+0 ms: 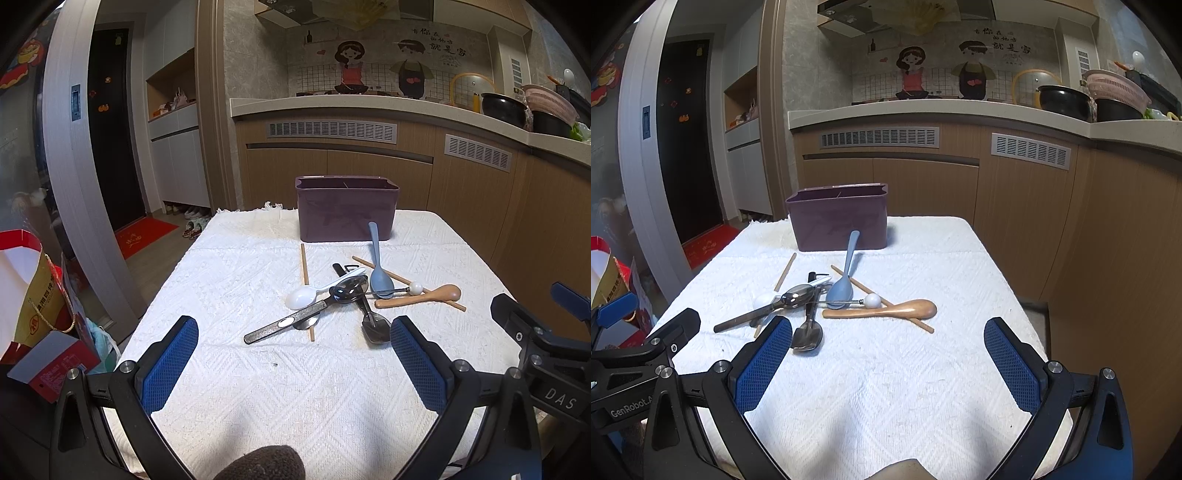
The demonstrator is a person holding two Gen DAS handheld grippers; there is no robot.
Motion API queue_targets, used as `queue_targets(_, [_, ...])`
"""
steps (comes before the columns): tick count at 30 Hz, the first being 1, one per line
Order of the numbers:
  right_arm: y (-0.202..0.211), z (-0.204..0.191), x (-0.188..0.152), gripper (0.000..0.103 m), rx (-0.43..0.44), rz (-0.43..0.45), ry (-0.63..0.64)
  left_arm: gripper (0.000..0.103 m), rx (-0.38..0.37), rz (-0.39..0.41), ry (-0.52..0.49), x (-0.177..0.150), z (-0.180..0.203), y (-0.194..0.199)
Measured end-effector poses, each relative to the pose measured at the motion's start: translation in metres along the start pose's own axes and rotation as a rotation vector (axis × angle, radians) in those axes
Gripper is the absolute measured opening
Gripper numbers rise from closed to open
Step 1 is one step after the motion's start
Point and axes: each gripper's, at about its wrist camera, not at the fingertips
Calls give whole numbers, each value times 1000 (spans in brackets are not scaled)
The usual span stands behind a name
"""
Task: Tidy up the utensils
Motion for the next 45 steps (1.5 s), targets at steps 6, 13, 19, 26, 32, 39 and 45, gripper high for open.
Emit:
queue_targets(6, [0,0,-1,103,1,-3,-1,103,0,-2,0,0,0,0])
queue_targets(13, [0,0,-1,103,2,-4,-2,103,0,-3,-1,-3,1,1])
queue_targets(19, [-1,0,-2,103,1,-5,-2,103,0,-4,-1,-4,0,1])
queue_targets(26, [0,0,-2,103,2,-6,-2,103,-1,-8,2,-4,0,1])
queue_targets(32, [-1,0,-3,103,2,-9,-4,103,-1,-12,2,-4,-1,0])
queue_targets(39, [-3,0,-4,103,2,-13,-3,103,0,-18,3,-2,-4,-2])
queue_targets(45, [-7,1,0,103,-3,-13,14,103,-2,-40,-13,3,-8,-16])
Point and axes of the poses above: each gripper's, at about its wrist camera, not at the fingertips, and y roughly against the way its jaws point, z to its right, x to its top, and after that the axes turned 1 degree about -x, right-handed
